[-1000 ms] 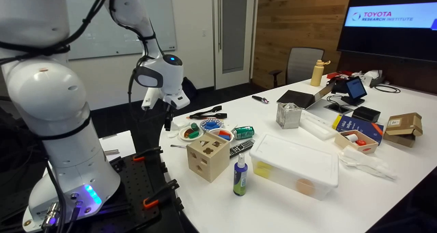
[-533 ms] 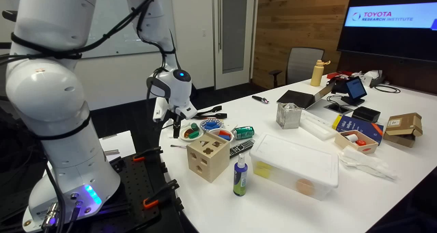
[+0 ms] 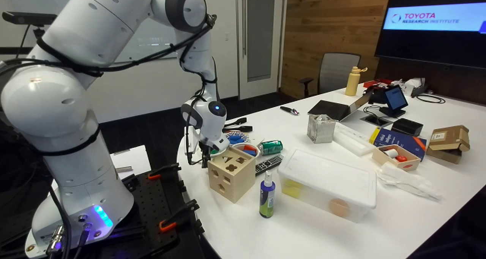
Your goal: Use the spoon to stir the contents in the mug
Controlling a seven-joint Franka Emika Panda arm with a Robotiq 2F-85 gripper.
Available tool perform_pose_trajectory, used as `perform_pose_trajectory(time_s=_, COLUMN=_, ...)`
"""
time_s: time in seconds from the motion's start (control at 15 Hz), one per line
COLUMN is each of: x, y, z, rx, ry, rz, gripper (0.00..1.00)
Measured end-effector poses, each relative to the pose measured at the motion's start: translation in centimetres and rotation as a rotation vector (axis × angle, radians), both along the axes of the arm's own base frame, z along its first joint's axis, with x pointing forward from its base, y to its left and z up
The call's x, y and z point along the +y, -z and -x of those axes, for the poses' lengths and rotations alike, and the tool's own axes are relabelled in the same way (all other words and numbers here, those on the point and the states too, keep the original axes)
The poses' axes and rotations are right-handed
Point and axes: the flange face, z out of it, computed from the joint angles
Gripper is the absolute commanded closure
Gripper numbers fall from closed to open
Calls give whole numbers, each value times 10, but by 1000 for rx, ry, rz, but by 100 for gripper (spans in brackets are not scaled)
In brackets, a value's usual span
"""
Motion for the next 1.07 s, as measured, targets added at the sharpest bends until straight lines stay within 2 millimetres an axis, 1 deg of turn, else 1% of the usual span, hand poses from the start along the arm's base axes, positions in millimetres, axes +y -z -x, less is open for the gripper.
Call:
perform_pose_trajectory(time_s=0.13, x=0, y=15, z=-3, rx=1, ry=-19, rz=-18, gripper=0)
perform_pose_trajectory(time_s=0.33, x=1, y=29, z=-5, rx=-2, ry=-29, rz=-41, gripper=0)
perform_pose_trajectory(time_s=0.4, x=1, y=31, z=-5, rx=-2, ry=-30, rz=-46, gripper=25)
perform_pose_trajectory(time_s=0.47, x=1, y=31, z=-5, rx=-2, ry=-26, rz=-48, gripper=28)
perform_pose_trajectory(time_s=0.53, x=1, y=31, z=-5, rx=-2, ry=-23, rz=-51, gripper=34)
perform_pose_trajectory(time_s=0.8, x=3, y=30, z=-6, rx=-1, ry=-19, rz=-59, gripper=67)
perform_pose_trajectory(time_s=1.07, x=6, y=30, z=-6, rx=-2, ry=-21, rz=-62, gripper=97)
